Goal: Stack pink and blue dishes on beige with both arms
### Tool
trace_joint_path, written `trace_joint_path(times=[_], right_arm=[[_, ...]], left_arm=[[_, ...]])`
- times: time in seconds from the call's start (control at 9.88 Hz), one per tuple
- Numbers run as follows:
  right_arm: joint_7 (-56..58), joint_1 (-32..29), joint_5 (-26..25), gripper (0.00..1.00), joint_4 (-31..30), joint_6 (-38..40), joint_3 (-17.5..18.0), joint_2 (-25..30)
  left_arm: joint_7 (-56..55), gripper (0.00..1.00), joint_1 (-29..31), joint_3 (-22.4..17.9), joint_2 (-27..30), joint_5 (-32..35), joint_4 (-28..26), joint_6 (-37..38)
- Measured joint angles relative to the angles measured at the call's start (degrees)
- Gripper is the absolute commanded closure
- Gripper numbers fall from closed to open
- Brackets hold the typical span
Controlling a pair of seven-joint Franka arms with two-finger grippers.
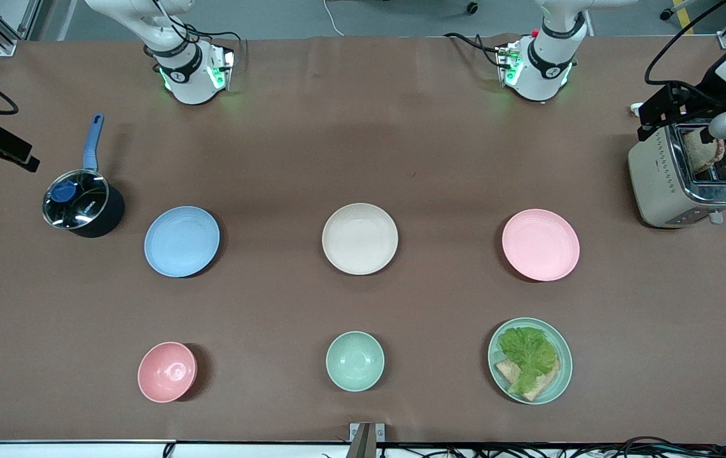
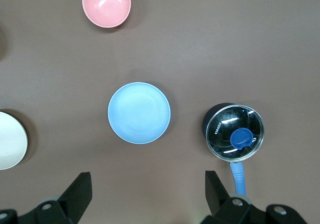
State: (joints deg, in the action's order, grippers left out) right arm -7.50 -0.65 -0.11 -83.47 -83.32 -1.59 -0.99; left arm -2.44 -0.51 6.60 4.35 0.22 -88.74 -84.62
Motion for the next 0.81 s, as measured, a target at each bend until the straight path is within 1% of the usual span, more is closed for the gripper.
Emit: trace_joint_path(times=[0.3, 0.51, 0.61, 0.71, 0.81], right_arm=[[0.00, 0.00, 0.00, 0.00, 0.00, 0.09, -0.01, 0.00], [0.40, -0.28, 0.00, 0.00, -0.34, 0.53, -0.13, -0.03], [1.71, -0.74, 0.00, 0.00, -1.02, 0.25, -0.23, -0.19], [3.86, -1.47, 0.00, 0.00, -2.89, -1.76, -0.29, -0.73], [6.54, -2.22, 0.00, 0.00, -6.40, -6.16, -0.63, -2.02]], left_arm=[[0.00, 0.00, 0.16, -0.18, -0.17, 0.00, 1.30, -0.04], [1.81, 0.00, 1.70, -0.77, -1.87, -0.01, 1.53, -0.02], [4.68, 0.00, 3.62, -0.88, -4.23, -0.33, 1.34, -0.49], [8.09, 0.00, 5.80, -0.99, -7.34, -0.87, 0.89, -2.05], [11.90, 0.00, 8.53, -1.04, -10.94, -2.00, -0.26, -5.11]])
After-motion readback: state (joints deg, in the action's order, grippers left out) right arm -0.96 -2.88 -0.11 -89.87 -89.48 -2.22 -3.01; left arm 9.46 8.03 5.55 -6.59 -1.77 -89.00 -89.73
